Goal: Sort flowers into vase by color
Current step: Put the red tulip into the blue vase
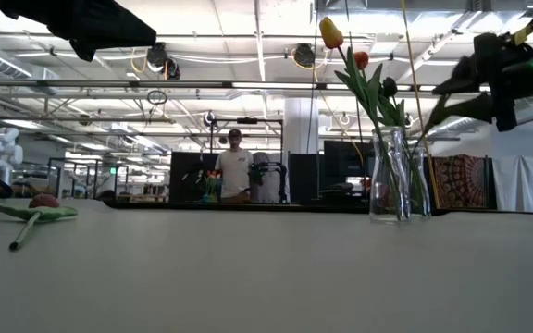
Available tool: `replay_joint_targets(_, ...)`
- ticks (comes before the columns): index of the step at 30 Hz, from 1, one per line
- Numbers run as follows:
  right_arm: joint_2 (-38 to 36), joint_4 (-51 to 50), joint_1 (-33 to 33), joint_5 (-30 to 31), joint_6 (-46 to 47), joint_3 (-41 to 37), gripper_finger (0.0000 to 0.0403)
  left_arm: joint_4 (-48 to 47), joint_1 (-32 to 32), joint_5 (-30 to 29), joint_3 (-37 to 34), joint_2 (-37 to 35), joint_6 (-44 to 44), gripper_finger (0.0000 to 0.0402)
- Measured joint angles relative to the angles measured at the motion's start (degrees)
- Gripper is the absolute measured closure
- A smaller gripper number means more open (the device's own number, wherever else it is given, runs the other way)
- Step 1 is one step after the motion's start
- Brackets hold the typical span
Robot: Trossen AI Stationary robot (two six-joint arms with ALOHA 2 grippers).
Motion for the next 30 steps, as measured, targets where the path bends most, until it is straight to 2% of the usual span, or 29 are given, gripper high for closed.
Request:
replay_joint_targets(3,0.0,1.0,0.0,0.0,-0.2,0.0,0.0135,0.0,0.0,0.0,0.0,0.0,0.0,0.0336)
replay_joint_targets(6,0.1,-2.4,0.0,0.8,-1.8,1.4,0.0135,0.0,0.0,0.0,0.0,0.0,0.0,0.0336)
replay_joint_targets(13,0.0,-9.3,0.0,8.1,-5.7,10.4,0.0135,0.0,0.0,0.0,0.0,0.0,0.0,0.0336)
replay_joint_targets(22,0.0,-15.8,0.0,9.1,-8.8,22.6,0.0135,0.0,0.0,0.0,0.0,0.0,0.1,0.0336)
replay_joint_targets(25,0.0,-17.1,0.0,6.4,-9.2,25.2,0.0135,0.0,0.0,0.0,0.0,0.0,0.1,0.0336)
replay_joint_targets(30,0.0,-18.2,0.0,-6.8,-7.8,27.5,0.0135,0.0,0.0,0.0,0.0,0.0,0.3,0.0336)
